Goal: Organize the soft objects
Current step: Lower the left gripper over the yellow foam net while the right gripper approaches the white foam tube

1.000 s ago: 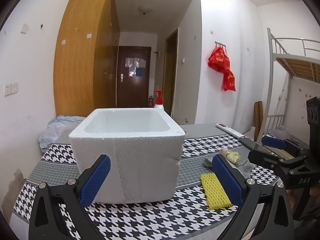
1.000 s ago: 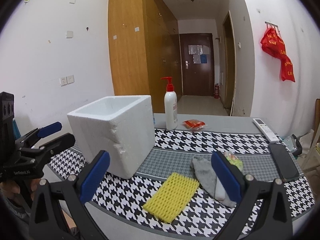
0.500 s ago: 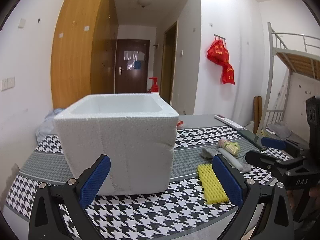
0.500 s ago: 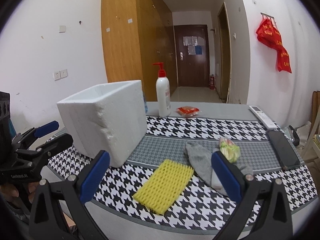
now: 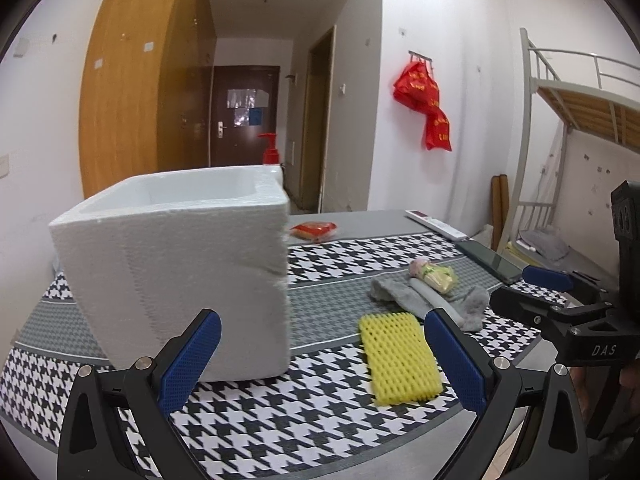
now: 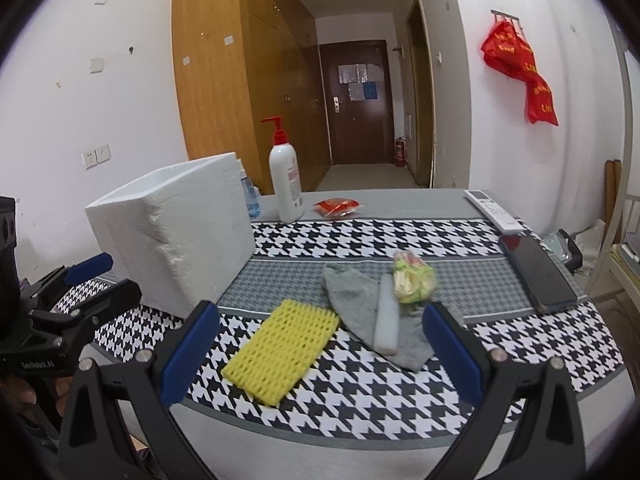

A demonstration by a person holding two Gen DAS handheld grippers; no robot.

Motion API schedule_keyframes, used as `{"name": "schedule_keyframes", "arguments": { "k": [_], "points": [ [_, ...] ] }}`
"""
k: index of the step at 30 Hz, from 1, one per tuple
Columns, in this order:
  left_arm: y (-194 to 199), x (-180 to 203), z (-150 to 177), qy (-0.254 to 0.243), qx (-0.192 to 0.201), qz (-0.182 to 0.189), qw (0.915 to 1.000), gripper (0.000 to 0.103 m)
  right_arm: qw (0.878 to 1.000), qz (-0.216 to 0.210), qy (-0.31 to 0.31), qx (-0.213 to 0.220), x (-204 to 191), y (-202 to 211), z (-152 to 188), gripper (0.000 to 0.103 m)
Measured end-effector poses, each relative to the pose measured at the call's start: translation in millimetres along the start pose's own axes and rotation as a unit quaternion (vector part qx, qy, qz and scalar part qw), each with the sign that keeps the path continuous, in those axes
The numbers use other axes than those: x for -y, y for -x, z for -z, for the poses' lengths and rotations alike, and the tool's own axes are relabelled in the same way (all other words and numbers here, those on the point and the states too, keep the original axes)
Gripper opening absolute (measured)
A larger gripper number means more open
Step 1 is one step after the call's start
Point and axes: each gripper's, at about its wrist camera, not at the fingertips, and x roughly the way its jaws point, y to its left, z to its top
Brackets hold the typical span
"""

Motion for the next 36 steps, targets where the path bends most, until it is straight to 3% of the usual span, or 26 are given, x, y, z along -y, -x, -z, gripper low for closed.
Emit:
{"name": "schedule_keyframes", "arguments": {
  "k": [17, 25, 36],
  "points": [
    [-31.0, 33.4, 14.5, -0.013, -0.053, 0.032, 0.998, 0.102, 0.999, 0.025, -0.023, -0.037, 32.8, -11.0, 12.8, 0.103],
    [-52.3, 45.4, 22.7, -0.023, -0.088, 0.033, 0.9953, 0.102, 0.998, 0.002, -0.032, -0.056, 45.5, -25.3, 18.6, 0.102],
    [-67.0, 50.5, 25.7, -0.024, -0.106, 0.03, 0.9937, 0.102, 0.996, -0.004, -0.023, -0.09, 50.7, -53.0, 21.5, 0.101]
  ]
}}
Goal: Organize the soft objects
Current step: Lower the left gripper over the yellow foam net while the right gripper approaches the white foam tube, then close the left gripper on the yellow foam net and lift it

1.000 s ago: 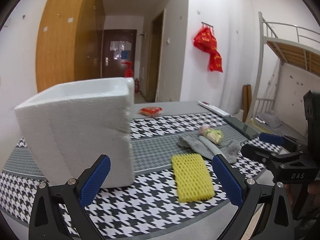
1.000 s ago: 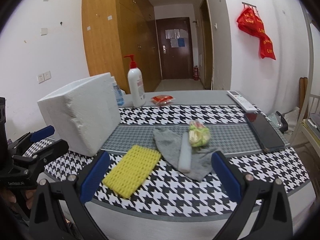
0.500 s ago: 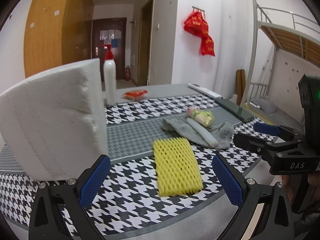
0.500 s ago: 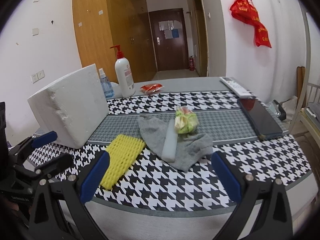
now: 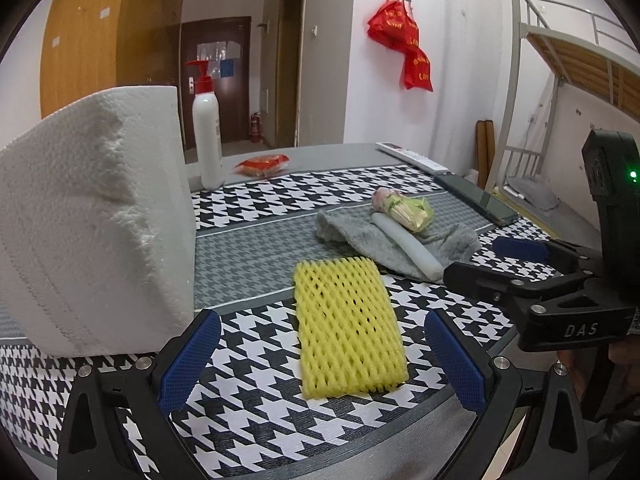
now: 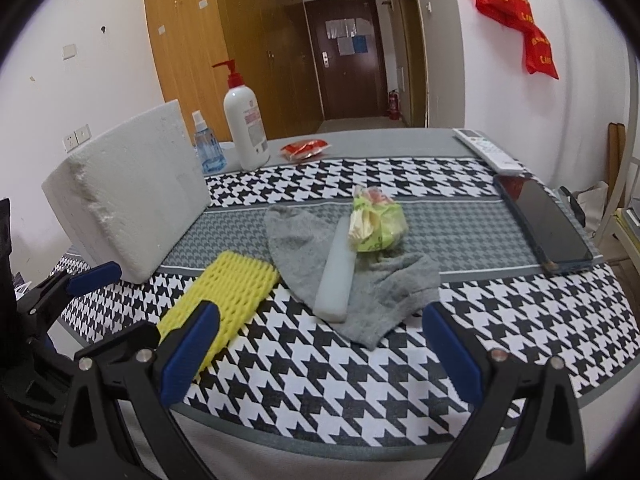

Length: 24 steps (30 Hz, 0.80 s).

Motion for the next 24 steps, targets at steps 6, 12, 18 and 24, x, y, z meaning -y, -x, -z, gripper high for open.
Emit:
{"name": "schedule_keyframes", "arguments": {
  "k": [6, 12, 18, 24],
  "points": [
    [-7.3, -0.3, -3.5, 0.001, -0.008, -0.011, 0.9999, 0.102, 1.0, 0.001, 0.001, -0.022, 3.5, -11.6, 0.3, 0.076],
    [-20.0, 5.1, -2.5, -0.007, -0.029, -0.016, 0.9994, 0.102, 0.999, 0.01, 0.015, -0.034, 1.6, -18.7, 0.7, 0.048],
    [-24.7, 7.8, -2.1, -0.011, -0.037, -0.011, 0.9992, 0.102, 0.999, 0.006, 0.013, -0.044, 4.8, -24.1, -1.4, 0.042],
    [-28.9, 10.1, -3.6, -0.018, -0.041, -0.018, 0.9988, 0.102, 0.999, -0.006, 0.016, -0.049, 2.1, -31.8, -4.8, 0.037]
  ]
}}
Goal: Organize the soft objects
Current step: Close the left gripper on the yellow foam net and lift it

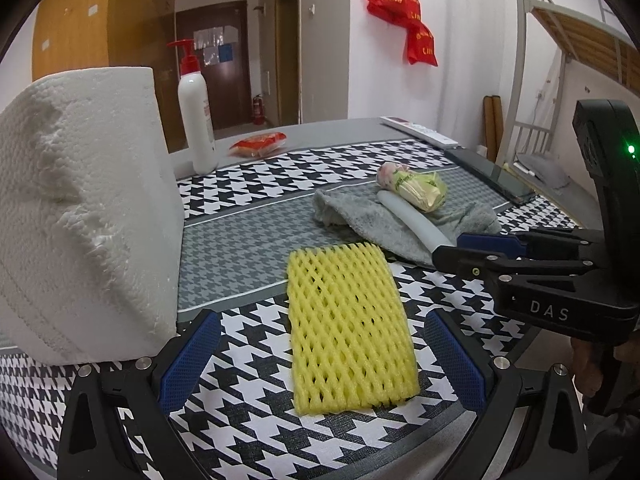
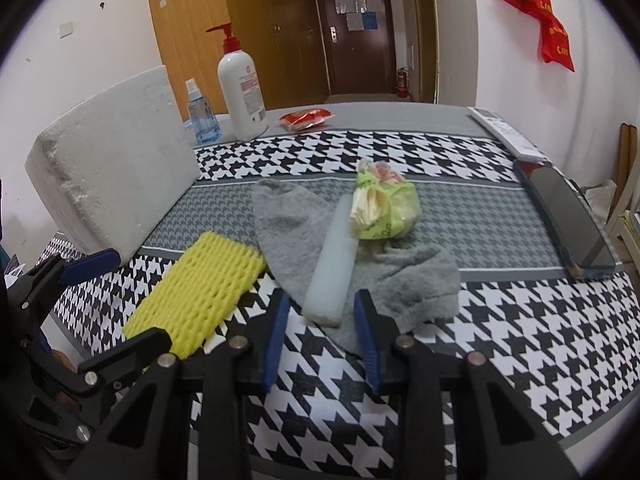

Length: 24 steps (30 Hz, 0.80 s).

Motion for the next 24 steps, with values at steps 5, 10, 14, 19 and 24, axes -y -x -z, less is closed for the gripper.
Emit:
{"name": "schedule_keyframes", "arguments": {
  "k": [5, 10, 14, 19, 24],
  "points": [
    [-5.5, 2.2, -0.9, -0.006, -0.011, 0.003, 0.9999, 0.102, 1.0, 0.002, 0.0, -0.009, 0.4, -7.8, -1.3, 0.027],
    [-12.4, 7.4, -4.0, -0.012, -0.02, 0.008, 0.9997, 0.102, 1.0, 0.0, -0.003, -0.012, 4.4, -8.7, -3.4, 0.025],
    [-15.3, 11.8, -4.7, -0.02, -0.028, 0.008, 0.9994, 0.102, 1.0, -0.001, -0.002, -0.015, 4.2, -9.3, -4.2, 0.025],
    [-22.1, 14.2, -4.6, -0.021, -0.043, 0.01, 0.9988, 0.093, 1.0, -0.009, -0.008, -0.013, 5.0, -9.8, -3.6, 0.025],
    [-28.8, 11.1, -2.8, -0.012, -0.063, 0.01, 0.9979, 0.078, 1.0, -0.013, -0.008, -0.012, 6.9, -8.7, -3.3, 0.025]
  ]
}}
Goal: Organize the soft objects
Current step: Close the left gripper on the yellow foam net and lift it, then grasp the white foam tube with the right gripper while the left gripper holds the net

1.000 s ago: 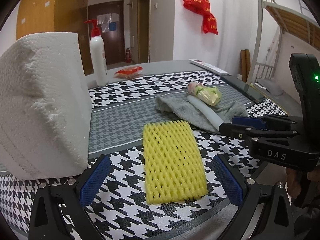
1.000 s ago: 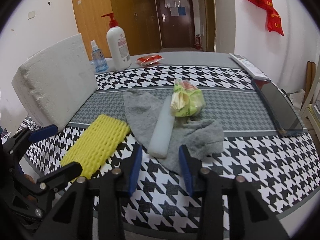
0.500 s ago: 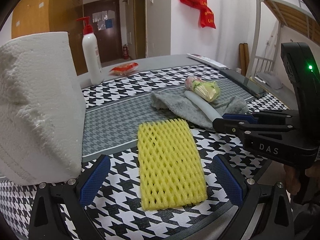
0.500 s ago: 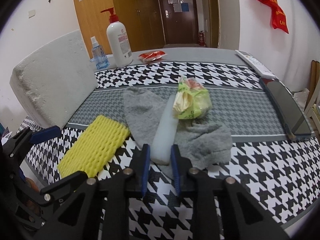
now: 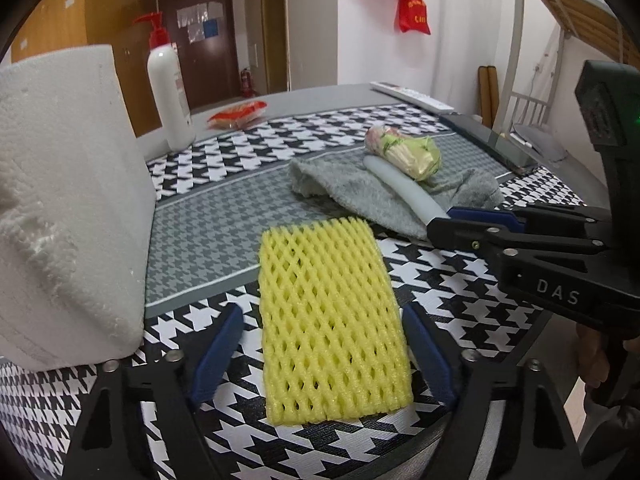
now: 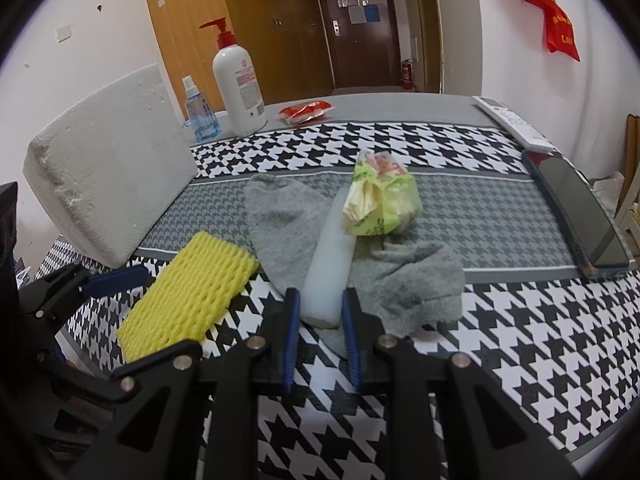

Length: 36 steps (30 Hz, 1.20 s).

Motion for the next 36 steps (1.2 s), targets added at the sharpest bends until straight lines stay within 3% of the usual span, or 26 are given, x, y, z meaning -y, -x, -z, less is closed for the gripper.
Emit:
{"name": "schedule_keyframes", "arguments": {
  "k": [5, 8, 9, 11, 13, 15, 36],
  "points": [
    [-0.8, 1.0, 0.6, -0.001, -0.002, 0.003, 1.0, 0.068, 1.0, 0.0, -0.002, 0.0, 1.3, 1.3, 0.3, 0.025],
    [0.3, 1.1, 0.3, 0.0, 0.001, 0.003, 1.0, 0.053, 1.0, 0.002, -0.006, -0.003, 1.2, 1.8, -0.3, 0.025],
    [0.8, 0.7, 0.3, 0.001, 0.003, 0.002, 1.0, 0.043, 1.0, 0.005, -0.004, -0.004, -0.1, 2.1, -0.5, 0.025],
    [2.8, -0.7, 0.1, 0.003, 0.007, 0.005, 1.0, 0.035, 1.0, 0.01, -0.003, -0.005, -1.9, 2.0, -0.5, 0.025],
    [7.3, -1.0, -0.6, 0.001, 0.019, 0.002, 0.9998, 0.018, 1.0, 0.015, -0.005, -0.004, -2.7, 2.2, 0.1, 0.025],
    [11.1, -2.6, -1.4, 0.0, 0.027, 0.001, 0.9996, 0.012, 1.0, 0.019, -0.008, -0.002, -1.9, 3.4, 0.8, 0.025],
    [32.3, -18.6, 4.1, 0.016, 0.06, 0.02, 0.9979, 0.011, 0.999, 0.034, -0.004, 0.004, -1.2, 0.9, -2.4, 0.022]
  ]
}}
